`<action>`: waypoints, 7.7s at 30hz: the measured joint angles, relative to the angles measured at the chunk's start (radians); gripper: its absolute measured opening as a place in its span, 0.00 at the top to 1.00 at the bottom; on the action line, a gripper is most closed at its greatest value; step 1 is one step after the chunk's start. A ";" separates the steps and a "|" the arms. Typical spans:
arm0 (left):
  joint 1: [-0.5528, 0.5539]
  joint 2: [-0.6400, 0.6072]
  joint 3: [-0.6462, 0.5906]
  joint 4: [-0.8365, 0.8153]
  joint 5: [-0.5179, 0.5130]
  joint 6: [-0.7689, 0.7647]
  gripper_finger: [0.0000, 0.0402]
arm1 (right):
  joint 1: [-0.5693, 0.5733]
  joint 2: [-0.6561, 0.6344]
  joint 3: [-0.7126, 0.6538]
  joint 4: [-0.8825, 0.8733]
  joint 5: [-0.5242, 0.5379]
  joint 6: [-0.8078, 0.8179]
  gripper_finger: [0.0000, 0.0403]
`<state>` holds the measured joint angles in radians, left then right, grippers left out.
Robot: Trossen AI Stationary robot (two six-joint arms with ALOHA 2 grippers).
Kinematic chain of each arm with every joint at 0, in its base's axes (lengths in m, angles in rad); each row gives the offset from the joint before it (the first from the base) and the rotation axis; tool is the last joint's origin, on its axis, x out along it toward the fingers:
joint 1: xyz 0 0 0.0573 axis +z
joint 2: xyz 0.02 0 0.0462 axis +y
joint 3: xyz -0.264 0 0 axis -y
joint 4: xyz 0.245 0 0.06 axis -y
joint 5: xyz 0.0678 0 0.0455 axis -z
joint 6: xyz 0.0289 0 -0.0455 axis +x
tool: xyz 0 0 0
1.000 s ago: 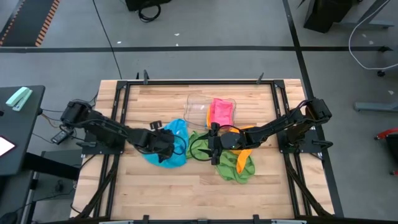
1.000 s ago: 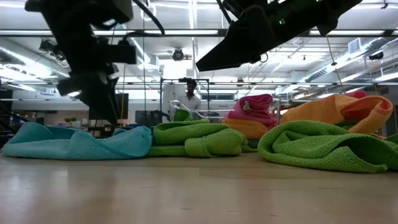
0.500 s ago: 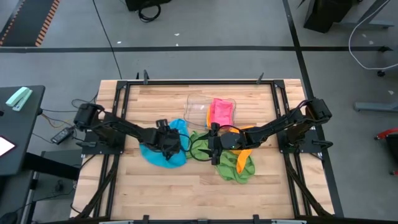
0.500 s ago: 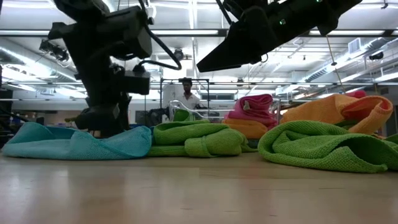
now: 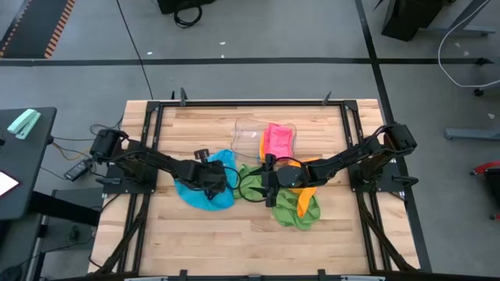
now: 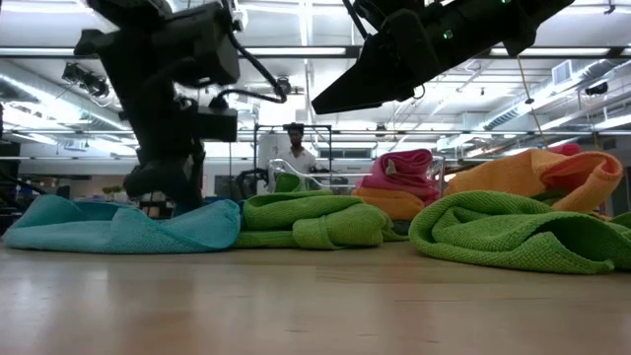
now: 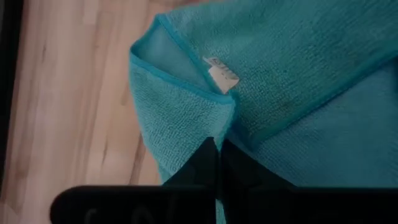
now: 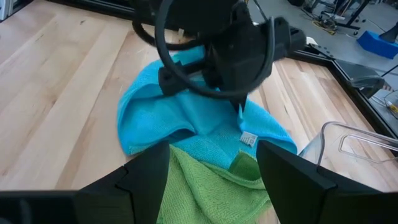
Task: Fold microfiber towels
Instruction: Fold the blue microfiber cloth
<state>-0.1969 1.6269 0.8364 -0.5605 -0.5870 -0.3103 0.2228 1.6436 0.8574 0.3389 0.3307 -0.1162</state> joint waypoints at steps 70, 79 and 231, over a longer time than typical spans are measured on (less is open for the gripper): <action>-0.532 -0.126 1.013 -0.585 -0.021 -0.151 0.95 | 0.136 0.015 0.185 0.055 -0.253 -0.040 0.38; -0.456 -0.120 0.992 -0.594 -0.162 -0.223 0.97 | 0.156 0.010 0.185 0.063 -0.163 -0.078 0.38; -0.390 0.560 1.152 -0.945 -0.355 -0.306 0.97 | 0.210 -0.135 0.167 -0.660 0.052 0.062 0.38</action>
<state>-0.5873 2.1867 1.9888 -1.5053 -0.9419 -0.6166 0.4324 1.5085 1.0248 -0.3208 0.3827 -0.0546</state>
